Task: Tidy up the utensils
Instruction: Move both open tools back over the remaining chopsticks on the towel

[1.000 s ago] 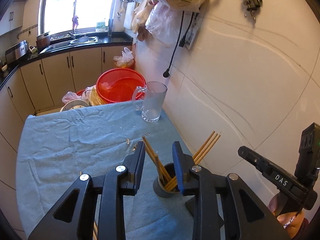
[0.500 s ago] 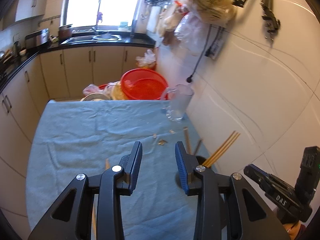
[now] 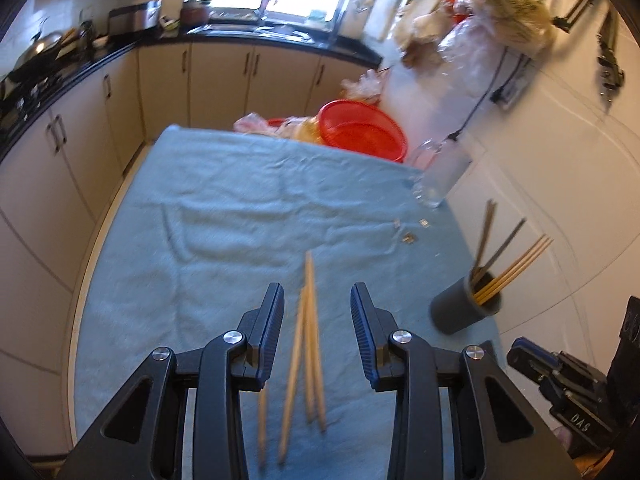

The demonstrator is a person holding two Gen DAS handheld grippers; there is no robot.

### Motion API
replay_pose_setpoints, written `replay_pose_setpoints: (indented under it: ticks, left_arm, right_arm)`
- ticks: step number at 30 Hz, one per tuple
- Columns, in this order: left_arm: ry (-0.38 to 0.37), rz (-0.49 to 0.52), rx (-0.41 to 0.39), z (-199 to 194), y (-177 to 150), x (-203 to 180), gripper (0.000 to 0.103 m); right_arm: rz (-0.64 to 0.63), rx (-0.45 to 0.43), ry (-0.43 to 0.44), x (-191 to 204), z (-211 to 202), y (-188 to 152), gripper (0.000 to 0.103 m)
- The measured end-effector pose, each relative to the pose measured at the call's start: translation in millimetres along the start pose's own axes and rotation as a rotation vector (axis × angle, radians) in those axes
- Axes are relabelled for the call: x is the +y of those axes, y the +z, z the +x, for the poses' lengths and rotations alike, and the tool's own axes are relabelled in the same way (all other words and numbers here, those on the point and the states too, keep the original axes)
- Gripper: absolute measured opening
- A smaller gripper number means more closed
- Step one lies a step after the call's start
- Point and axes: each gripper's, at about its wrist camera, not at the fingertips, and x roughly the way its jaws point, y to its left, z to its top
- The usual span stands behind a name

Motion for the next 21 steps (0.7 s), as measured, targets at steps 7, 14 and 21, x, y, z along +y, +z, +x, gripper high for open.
replay_pose_setpoints:
  ticks: [7, 14, 21]
  left_arm:
    - [0.011, -0.032, 0.101, 21.7, -30.2, 42.8, 0.033]
    - [0.017, -0.005, 0.226, 70.5, -53.1, 51.7, 0.033]
    - [0.031, 0.052, 0.31, 120.3, -59.4, 45.9, 0.033]
  right_arm:
    - [-0.024, 0.085, -0.004, 19.1, 25.9, -4.9, 0.024]
    - [-0.01, 0.143, -0.034, 17.1, 36.8, -13.3, 0.024]
    - [0.018, 0.165, -0.071, 8.2, 41.3, -18.2, 0.024]
